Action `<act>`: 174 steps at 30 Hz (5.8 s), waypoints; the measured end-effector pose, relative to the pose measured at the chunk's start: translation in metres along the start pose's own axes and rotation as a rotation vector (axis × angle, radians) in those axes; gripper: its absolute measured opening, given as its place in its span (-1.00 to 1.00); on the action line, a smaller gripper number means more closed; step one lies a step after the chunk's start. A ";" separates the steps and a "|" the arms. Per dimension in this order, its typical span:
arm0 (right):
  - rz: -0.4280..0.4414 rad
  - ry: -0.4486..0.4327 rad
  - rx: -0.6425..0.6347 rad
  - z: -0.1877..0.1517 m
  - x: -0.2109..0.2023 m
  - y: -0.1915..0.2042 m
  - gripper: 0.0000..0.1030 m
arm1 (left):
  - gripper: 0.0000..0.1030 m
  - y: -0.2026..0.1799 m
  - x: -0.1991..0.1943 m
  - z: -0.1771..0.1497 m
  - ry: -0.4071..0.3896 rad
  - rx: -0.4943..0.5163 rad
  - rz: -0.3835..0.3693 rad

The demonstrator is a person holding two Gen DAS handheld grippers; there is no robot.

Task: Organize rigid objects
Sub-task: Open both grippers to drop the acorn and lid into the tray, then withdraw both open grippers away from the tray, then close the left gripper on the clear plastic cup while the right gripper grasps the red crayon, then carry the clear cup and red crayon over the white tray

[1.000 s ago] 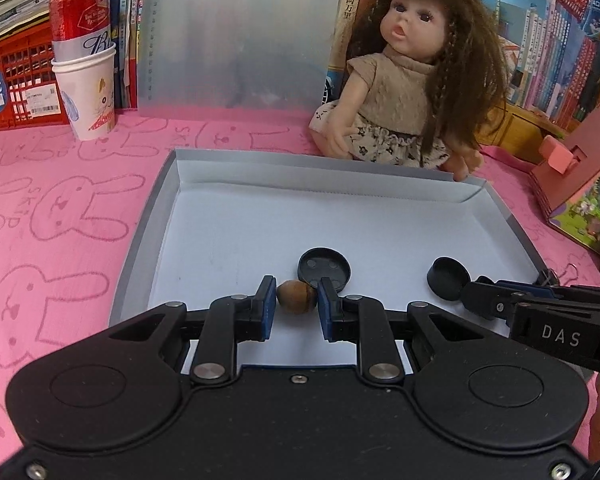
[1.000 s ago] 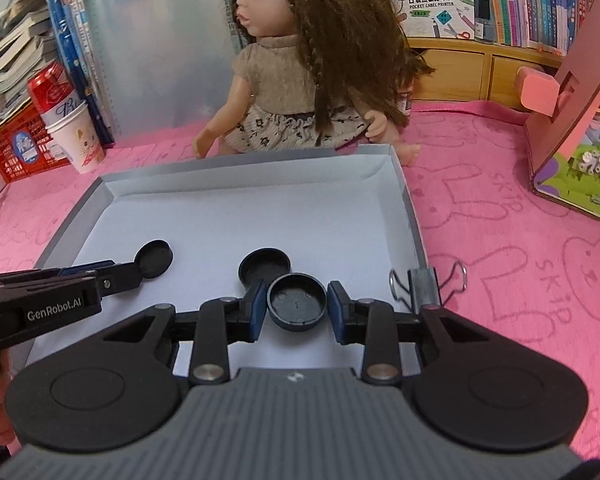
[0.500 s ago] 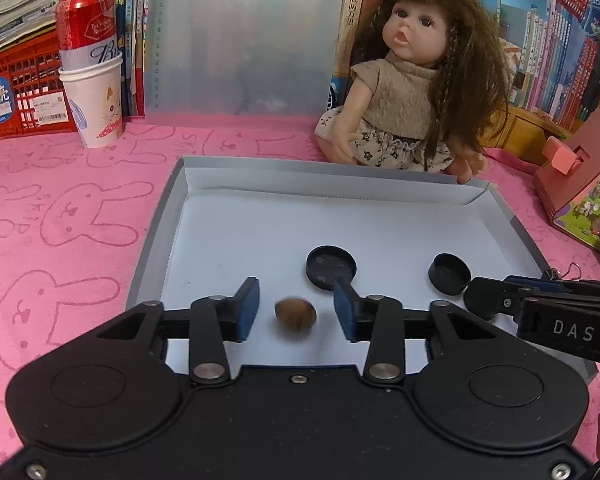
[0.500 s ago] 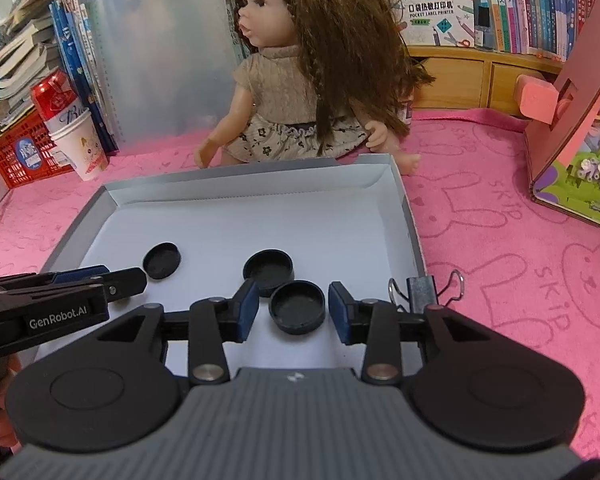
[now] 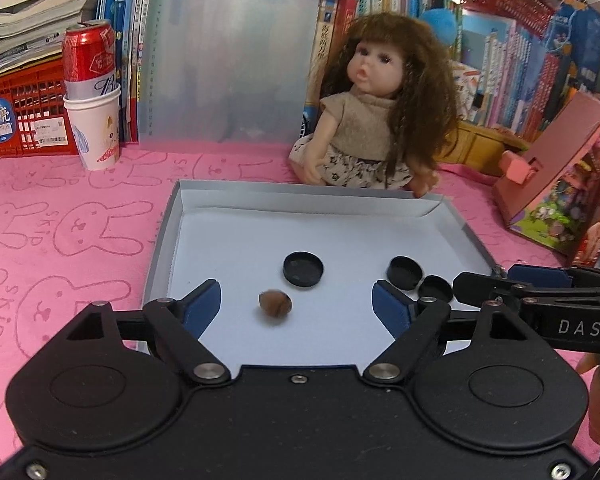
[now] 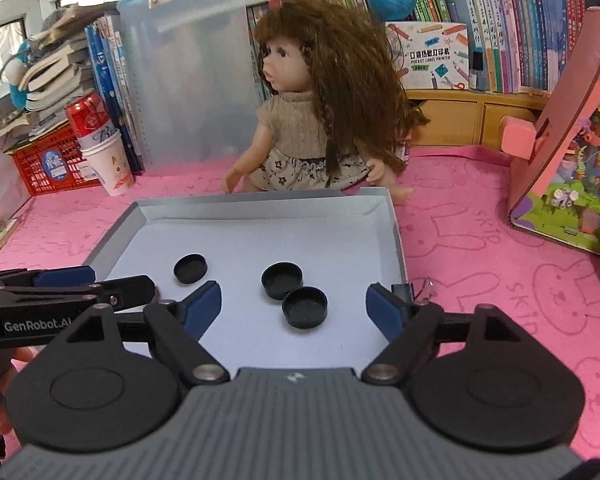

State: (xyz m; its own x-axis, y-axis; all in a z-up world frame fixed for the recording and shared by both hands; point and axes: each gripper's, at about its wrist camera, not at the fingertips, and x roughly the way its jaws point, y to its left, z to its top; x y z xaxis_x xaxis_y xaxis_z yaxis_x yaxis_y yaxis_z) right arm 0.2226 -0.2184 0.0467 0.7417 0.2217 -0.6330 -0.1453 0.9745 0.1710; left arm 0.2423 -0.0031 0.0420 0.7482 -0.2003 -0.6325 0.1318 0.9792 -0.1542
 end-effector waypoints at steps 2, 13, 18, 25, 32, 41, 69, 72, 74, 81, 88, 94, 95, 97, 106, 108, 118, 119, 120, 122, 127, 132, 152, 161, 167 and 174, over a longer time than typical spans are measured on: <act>0.001 -0.010 -0.005 -0.002 -0.007 0.000 0.74 | 0.59 -0.002 -0.009 -0.002 -0.008 0.005 -0.014; 0.012 -0.100 -0.049 -0.021 -0.055 0.004 0.85 | 0.62 -0.015 -0.054 -0.019 -0.050 0.048 -0.073; 0.010 -0.128 -0.057 -0.035 -0.072 0.004 0.86 | 0.62 -0.016 -0.071 -0.033 -0.057 0.058 -0.090; -0.006 -0.202 -0.060 -0.062 -0.098 0.003 0.91 | 0.63 -0.018 -0.090 -0.059 -0.082 0.071 -0.091; -0.035 -0.242 -0.076 -0.092 -0.117 0.002 0.92 | 0.63 -0.022 -0.106 -0.083 -0.095 0.097 -0.099; -0.135 -0.266 -0.173 -0.131 -0.126 0.011 0.98 | 0.64 -0.016 -0.130 -0.119 -0.121 0.105 -0.030; -0.209 -0.214 -0.248 -0.179 -0.129 0.016 1.00 | 0.07 0.005 -0.161 -0.184 -0.099 0.061 0.059; -0.195 -0.209 -0.250 -0.181 -0.125 0.022 1.00 | 0.01 0.004 -0.160 -0.184 -0.105 0.061 0.067; -0.189 -0.208 -0.250 -0.182 -0.123 0.025 1.00 | -0.01 0.004 -0.161 -0.184 -0.109 0.063 0.072; -0.187 -0.210 -0.237 -0.182 -0.117 0.033 1.00 | -0.01 0.007 -0.161 -0.183 -0.121 0.077 0.106; -0.171 -0.209 -0.234 -0.181 -0.113 0.039 1.00 | -0.01 0.012 -0.162 -0.185 -0.111 0.069 0.124; -0.181 -0.207 -0.201 -0.182 -0.110 0.044 1.00 | -0.01 0.012 -0.160 -0.187 -0.110 0.062 0.121; -0.183 -0.205 -0.189 -0.183 -0.109 0.045 1.00 | -0.01 0.011 -0.159 -0.187 -0.109 0.060 0.121; -0.189 -0.204 -0.169 -0.184 -0.110 0.045 1.00 | -0.01 0.010 -0.158 -0.187 -0.108 0.057 0.119; -0.169 -0.198 -0.081 -0.187 -0.110 0.041 0.92 | -0.01 -0.005 -0.150 -0.193 -0.110 0.086 0.158; -0.166 -0.201 -0.085 -0.189 -0.110 0.041 0.88 | -0.02 -0.006 -0.150 -0.194 -0.111 0.078 0.162; -0.139 -0.215 -0.088 -0.190 -0.113 0.046 0.62 | -0.11 -0.005 -0.151 -0.188 -0.121 0.025 0.124; -0.138 -0.216 -0.090 -0.191 -0.113 0.047 0.59 | -0.15 -0.005 -0.151 -0.188 -0.123 0.026 0.124; -0.136 -0.217 -0.091 -0.191 -0.114 0.047 0.57 | -0.20 -0.006 -0.150 -0.188 -0.124 0.026 0.124; -0.133 -0.219 -0.092 -0.191 -0.114 0.048 0.53 | -0.26 -0.008 -0.150 -0.188 -0.125 0.024 0.124; -0.123 -0.222 -0.095 -0.190 -0.115 0.050 0.40 | -0.43 -0.010 -0.150 -0.188 -0.124 0.032 0.124; -0.114 -0.225 -0.103 -0.190 -0.115 0.053 0.09 | -0.43 -0.010 -0.152 -0.187 -0.133 0.037 0.122; -0.147 -0.266 -0.111 -0.170 -0.119 0.046 -0.03 | -0.43 -0.004 -0.149 -0.165 -0.151 0.033 0.112; -0.177 -0.293 -0.114 -0.143 -0.119 0.031 -0.03 | -0.43 0.005 -0.141 -0.135 -0.170 0.011 0.081; -0.166 -0.307 -0.115 -0.121 -0.116 0.027 -0.03 | -0.43 0.008 -0.135 -0.109 -0.180 -0.002 0.039; -0.149 -0.328 -0.115 -0.094 -0.112 0.024 -0.03 | -0.43 0.005 -0.125 -0.081 -0.198 0.002 0.014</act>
State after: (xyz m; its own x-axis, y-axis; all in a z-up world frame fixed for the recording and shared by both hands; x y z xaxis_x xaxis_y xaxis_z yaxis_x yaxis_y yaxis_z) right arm 0.0741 -0.2162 0.0506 0.9277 0.0720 -0.3663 -0.0785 0.9969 -0.0028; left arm 0.0964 0.0245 0.0591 0.8632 -0.1772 -0.4728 0.1222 0.9819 -0.1449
